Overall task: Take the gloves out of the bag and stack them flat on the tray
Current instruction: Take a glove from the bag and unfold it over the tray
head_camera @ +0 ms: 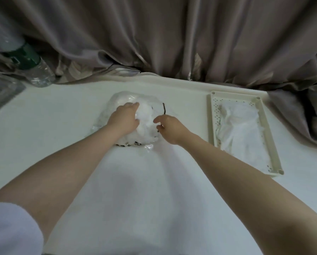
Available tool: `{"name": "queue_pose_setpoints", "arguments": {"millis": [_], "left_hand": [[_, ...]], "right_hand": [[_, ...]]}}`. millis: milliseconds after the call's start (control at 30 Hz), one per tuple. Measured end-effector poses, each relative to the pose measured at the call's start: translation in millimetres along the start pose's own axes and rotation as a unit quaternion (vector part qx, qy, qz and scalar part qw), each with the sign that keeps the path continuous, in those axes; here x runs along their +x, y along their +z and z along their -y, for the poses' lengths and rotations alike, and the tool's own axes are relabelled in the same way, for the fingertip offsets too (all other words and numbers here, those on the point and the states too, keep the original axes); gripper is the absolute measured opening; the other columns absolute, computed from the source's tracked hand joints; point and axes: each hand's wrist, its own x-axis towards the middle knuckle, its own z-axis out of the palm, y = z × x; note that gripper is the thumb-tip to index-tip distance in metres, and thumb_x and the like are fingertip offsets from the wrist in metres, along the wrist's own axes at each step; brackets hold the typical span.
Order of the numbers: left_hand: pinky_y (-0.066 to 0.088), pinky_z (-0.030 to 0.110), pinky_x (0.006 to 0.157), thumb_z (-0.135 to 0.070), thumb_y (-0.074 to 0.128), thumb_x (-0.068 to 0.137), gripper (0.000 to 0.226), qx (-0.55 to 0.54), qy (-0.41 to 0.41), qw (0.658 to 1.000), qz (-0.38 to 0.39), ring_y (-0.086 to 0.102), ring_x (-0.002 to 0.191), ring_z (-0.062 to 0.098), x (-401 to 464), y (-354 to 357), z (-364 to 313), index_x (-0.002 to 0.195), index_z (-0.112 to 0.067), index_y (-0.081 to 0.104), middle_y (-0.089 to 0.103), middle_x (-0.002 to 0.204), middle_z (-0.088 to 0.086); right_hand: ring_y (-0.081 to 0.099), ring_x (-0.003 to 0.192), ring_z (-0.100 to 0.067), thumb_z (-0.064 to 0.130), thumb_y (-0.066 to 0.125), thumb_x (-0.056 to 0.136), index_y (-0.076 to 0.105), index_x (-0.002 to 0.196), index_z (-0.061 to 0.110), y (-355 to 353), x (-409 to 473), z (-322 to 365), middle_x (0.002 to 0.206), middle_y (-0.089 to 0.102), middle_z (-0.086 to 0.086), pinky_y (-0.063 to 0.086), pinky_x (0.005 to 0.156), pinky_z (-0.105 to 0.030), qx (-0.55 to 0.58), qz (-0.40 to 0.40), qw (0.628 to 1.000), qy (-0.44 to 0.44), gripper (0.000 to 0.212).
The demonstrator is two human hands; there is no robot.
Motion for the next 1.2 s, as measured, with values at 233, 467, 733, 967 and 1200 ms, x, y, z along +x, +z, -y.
{"name": "queue_pose_setpoints", "arguments": {"millis": [233, 467, 733, 967, 1200], "left_hand": [[0.020, 0.018, 0.107, -0.002, 0.051, 0.087, 0.066, -0.142, 0.096, 0.985, -0.002, 0.031, 0.138, 0.019, 8, -7, 29, 0.147, -0.013, 0.027, 0.030, 0.153, 0.005], [0.021, 0.028, 0.113, -0.016, 0.065, 0.086, 0.038, -0.163, 0.154, 0.974, -0.001, 0.021, 0.141, 0.020, 12, 3, 25, 0.122, -0.024, 0.062, 0.021, 0.154, 0.003], [0.005, 0.038, 0.116, -0.041, 0.063, 0.086, 0.034, 0.044, 0.149, 0.986, 0.058, -0.004, 0.145, 0.025, 11, 11, 16, 0.117, -0.029, 0.064, -0.010, 0.159, 0.003], [0.003, 0.038, 0.117, -0.036, 0.060, 0.087, 0.026, 0.071, 0.117, 0.989, 0.051, -0.004, 0.145, 0.027, 6, 10, 8, 0.107, -0.021, 0.068, -0.004, 0.159, 0.003], [0.004, 0.036, 0.116, -0.034, 0.054, 0.092, 0.028, 0.105, 0.079, 0.990, 0.048, -0.002, 0.145, 0.028, -5, 6, 2, 0.113, -0.021, 0.065, -0.001, 0.159, 0.005]], "right_hand": [[0.053, 0.099, -0.016, 0.023, 0.061, 0.091, 0.058, 0.124, 0.010, 26, 26, 22, 0.109, 0.058, -0.002, 0.035, 0.075, -0.019, 0.121, -0.003, 0.989, 0.089, 0.036], [0.051, 0.075, -0.014, 0.012, 0.060, 0.088, 0.069, 0.091, 0.003, 30, 32, 16, 0.074, 0.057, 0.003, 0.035, 0.053, -0.017, 0.141, -0.066, 0.975, 0.157, 0.014], [0.048, 0.062, -0.013, 0.007, 0.063, 0.084, 0.065, 0.085, 0.007, -13, 10, -4, 0.071, 0.055, -0.003, 0.041, 0.061, -0.020, 0.258, 0.046, 0.940, 0.219, 0.003], [0.059, 0.074, -0.021, 0.005, 0.036, 0.090, 0.059, 0.082, 0.003, -27, -11, -12, 0.078, 0.063, -0.007, 0.045, 0.077, -0.028, 0.583, 0.058, 0.798, 0.144, 0.024], [0.062, 0.082, -0.028, 0.013, 0.034, 0.061, 0.057, 0.099, -0.007, -40, -37, -16, 0.089, 0.064, -0.018, 0.051, 0.086, -0.041, 0.690, 0.006, 0.720, 0.081, 0.048]]}}
